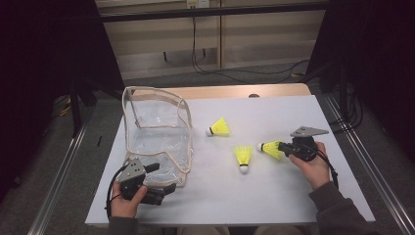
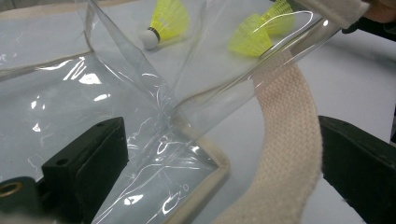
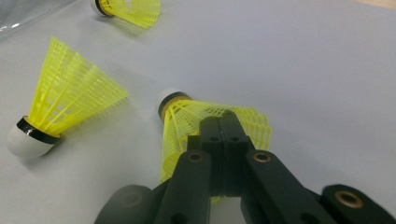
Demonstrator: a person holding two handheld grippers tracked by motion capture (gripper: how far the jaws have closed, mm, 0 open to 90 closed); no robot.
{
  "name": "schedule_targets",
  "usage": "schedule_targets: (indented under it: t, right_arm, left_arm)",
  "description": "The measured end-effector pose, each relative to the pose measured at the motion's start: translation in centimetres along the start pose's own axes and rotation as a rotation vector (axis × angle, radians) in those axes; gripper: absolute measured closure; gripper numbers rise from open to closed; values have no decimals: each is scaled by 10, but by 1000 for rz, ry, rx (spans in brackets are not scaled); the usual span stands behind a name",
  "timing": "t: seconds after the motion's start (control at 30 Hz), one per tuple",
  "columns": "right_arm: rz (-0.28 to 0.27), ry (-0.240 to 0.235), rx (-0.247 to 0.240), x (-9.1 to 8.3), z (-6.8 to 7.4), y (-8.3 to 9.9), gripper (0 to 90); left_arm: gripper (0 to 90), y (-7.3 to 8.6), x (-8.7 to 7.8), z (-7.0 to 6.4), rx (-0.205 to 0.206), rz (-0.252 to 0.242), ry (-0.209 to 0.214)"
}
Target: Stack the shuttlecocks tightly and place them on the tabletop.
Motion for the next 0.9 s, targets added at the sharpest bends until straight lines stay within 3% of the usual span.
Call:
schedule_targets:
  t: [0.9]
  right_arm:
    - [-21,-36,7,-19,3,9,857]
  left_arm:
    - [41,0,1,0,0,-3,-1]
Point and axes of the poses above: each handheld gripper's, and its own axes: x roughly forward along the jaws, y roughly out of its underside, z roughly to its left, the point moved 4 cm from there along x, roughly forward along the jaws, and after that the axes turned 4 degrees about -z, right-handed, at the moved point
